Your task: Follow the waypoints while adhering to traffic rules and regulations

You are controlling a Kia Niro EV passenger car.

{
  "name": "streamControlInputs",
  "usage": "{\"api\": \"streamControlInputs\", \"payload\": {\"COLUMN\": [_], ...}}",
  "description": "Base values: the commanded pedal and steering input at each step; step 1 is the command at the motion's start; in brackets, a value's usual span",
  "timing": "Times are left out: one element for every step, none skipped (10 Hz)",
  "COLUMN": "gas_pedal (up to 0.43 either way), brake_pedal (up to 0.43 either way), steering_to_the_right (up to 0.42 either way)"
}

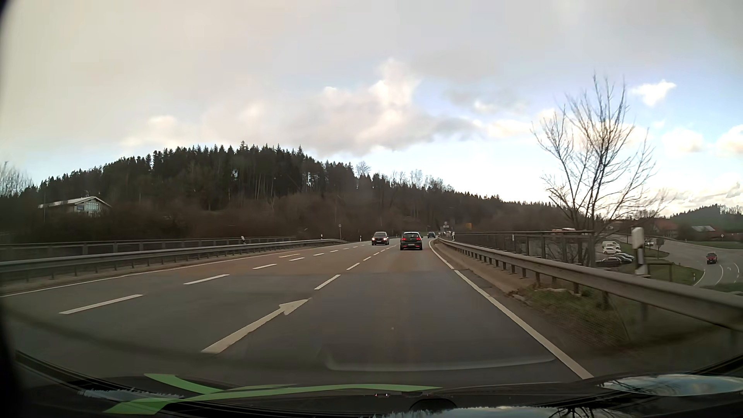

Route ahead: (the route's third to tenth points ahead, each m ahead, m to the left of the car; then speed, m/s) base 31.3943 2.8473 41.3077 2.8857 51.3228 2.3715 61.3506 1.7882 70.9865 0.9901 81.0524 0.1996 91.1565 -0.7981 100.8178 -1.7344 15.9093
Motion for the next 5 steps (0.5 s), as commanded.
{"api": "streamControlInputs", "payload": {"gas_pedal": [0.079, 0.087, 0.087, 0.087, 0.087], "brake_pedal": [0.0, 0.0, 0.0, 0.0, 0.0], "steering_to_the_right": [0.004, 0.004, 0.004, 0.004, 0.003]}}
